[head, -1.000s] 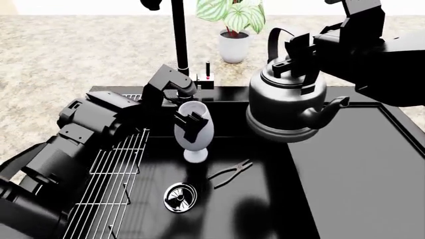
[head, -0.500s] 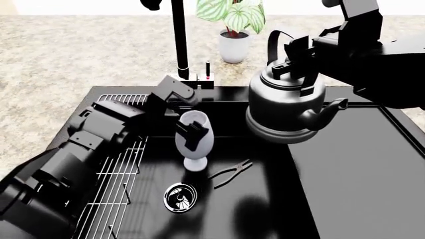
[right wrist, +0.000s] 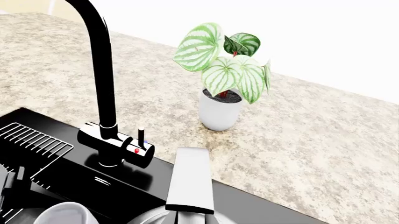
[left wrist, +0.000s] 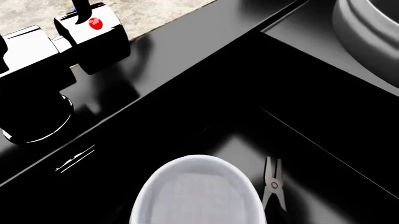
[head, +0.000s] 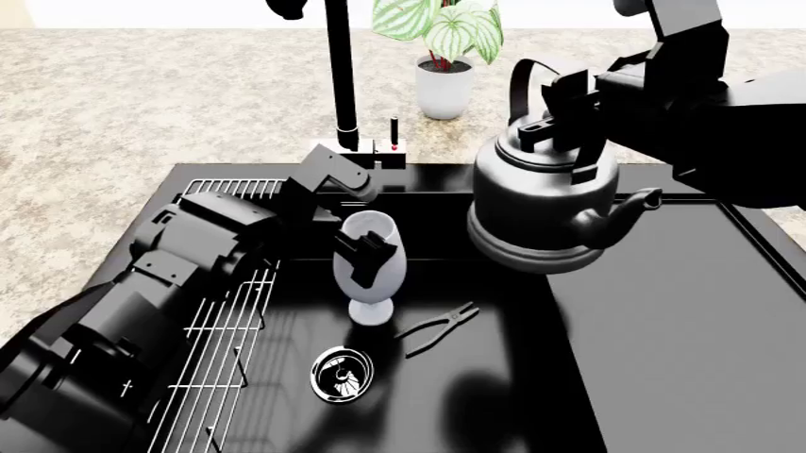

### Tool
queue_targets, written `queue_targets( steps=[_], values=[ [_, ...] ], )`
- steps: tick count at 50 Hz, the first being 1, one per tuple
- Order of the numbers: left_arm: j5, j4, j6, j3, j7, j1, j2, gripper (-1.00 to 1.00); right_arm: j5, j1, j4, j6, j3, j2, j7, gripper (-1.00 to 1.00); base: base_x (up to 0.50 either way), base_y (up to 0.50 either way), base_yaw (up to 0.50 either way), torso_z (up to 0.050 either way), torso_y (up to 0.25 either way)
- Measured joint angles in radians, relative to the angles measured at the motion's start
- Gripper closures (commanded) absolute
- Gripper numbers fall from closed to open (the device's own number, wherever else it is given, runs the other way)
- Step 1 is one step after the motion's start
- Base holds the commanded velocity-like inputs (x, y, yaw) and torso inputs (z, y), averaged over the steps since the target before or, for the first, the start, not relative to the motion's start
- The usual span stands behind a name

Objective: Pick the wine glass and kettle non electric and place them in the sink. Then turn on the water.

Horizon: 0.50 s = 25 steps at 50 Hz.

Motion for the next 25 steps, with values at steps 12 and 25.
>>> queue_targets(
  steps=[12, 25],
  values=[
    [-0.006, 0.016, -0.006, -0.003, -0.001, 0.003, -0.006, -1.0, -0.001, -0.002, -0.001, 0.002, 0.004, 0.002, 0.001, 1.0, 0.0, 0.0, 0.0, 0.0, 0.0],
    [-0.036, 0.093, -0.044, -0.007, -0.014, -0.002, -0.039, -1.0, 0.0, 0.0, -0.006, 0.007, 0.009, 0.004, 0.003, 1.0, 0.0, 0.0, 0.0, 0.0, 0.001]
  ],
)
